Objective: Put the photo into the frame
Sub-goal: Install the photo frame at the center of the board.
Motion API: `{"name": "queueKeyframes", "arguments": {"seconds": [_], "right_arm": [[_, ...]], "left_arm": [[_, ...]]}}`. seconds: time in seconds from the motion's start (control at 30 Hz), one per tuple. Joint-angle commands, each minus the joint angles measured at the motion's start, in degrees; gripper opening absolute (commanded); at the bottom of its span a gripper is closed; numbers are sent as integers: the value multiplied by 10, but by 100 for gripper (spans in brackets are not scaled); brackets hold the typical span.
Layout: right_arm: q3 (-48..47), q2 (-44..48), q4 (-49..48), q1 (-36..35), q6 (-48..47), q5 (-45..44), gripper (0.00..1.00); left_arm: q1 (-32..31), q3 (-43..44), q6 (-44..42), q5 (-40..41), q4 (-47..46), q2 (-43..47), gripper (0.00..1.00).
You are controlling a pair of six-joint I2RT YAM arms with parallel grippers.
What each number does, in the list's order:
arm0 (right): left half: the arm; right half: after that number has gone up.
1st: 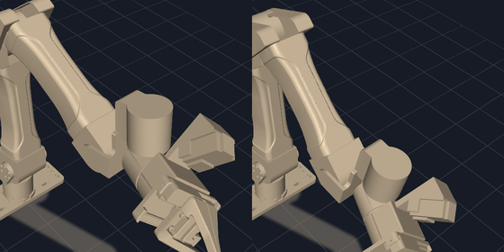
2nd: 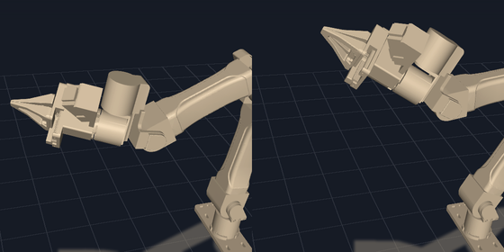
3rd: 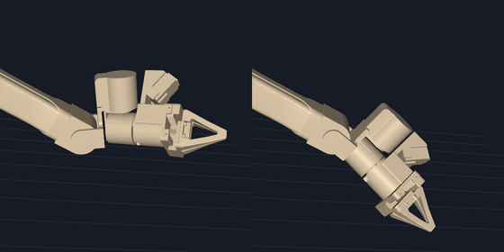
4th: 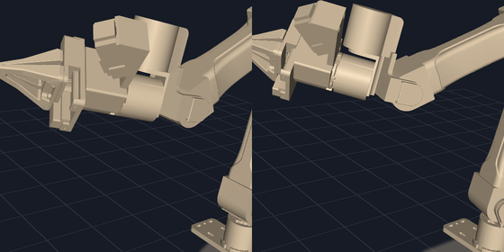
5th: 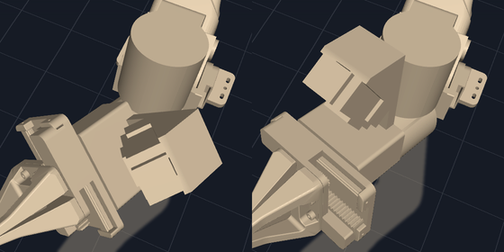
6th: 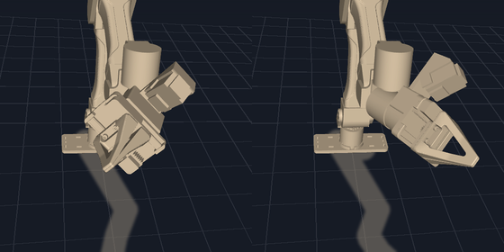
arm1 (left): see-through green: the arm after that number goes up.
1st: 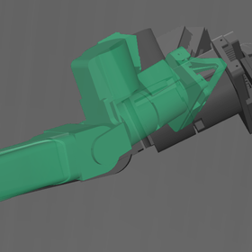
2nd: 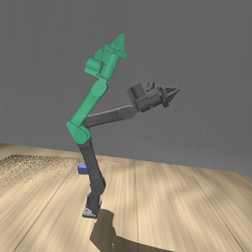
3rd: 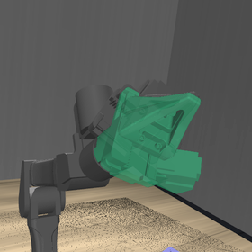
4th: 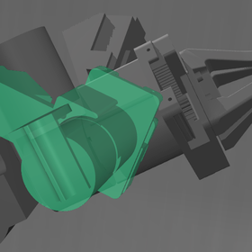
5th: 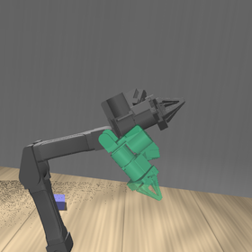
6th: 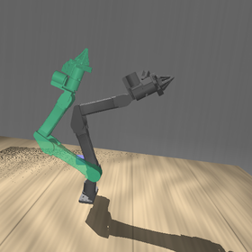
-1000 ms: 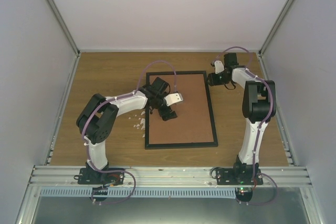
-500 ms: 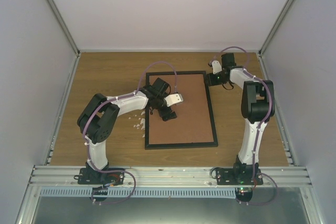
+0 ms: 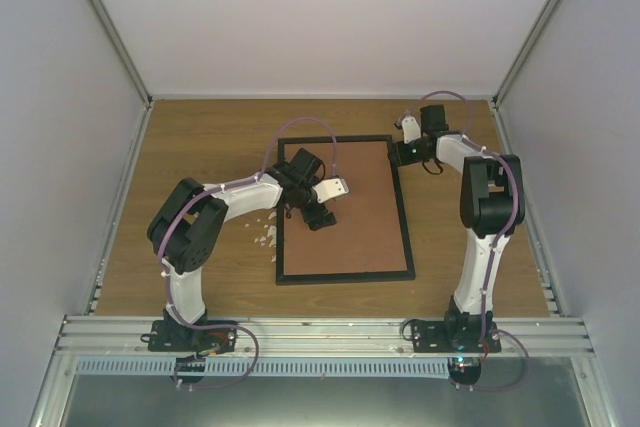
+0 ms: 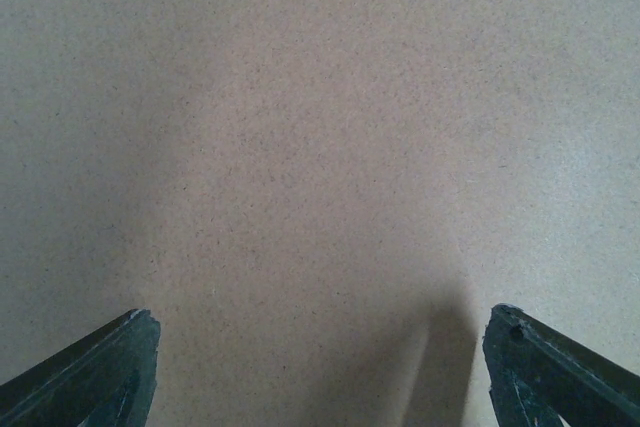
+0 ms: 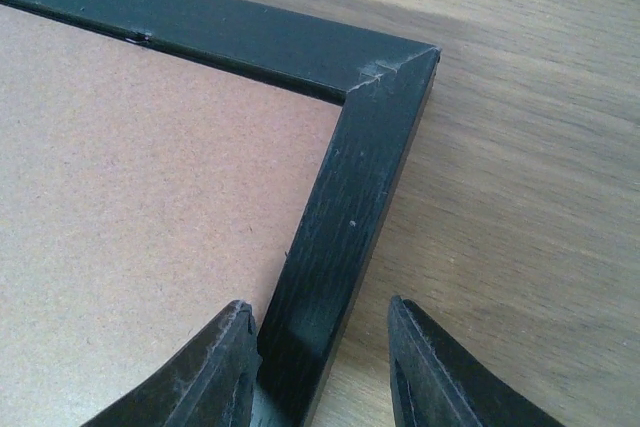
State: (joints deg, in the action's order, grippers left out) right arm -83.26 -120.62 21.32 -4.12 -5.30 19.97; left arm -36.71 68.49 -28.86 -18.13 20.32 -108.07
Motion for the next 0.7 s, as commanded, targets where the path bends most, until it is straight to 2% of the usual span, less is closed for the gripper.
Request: {"name": "queueKeyframes", "arguments": {"seconds": [0.0,0.4,0.67], "right_arm": [[38,-29,40,-17,-25,-58,38],[56,-33,32,-43,-59,-132,40],[50,-42,34,-52,-77,-168,46]], "left_arm": [[-5,15,7,2,-23,-12,89],[-5,16,12,9,-24,-17,88],[-5,22,14,16,-22,-22,88]]}}
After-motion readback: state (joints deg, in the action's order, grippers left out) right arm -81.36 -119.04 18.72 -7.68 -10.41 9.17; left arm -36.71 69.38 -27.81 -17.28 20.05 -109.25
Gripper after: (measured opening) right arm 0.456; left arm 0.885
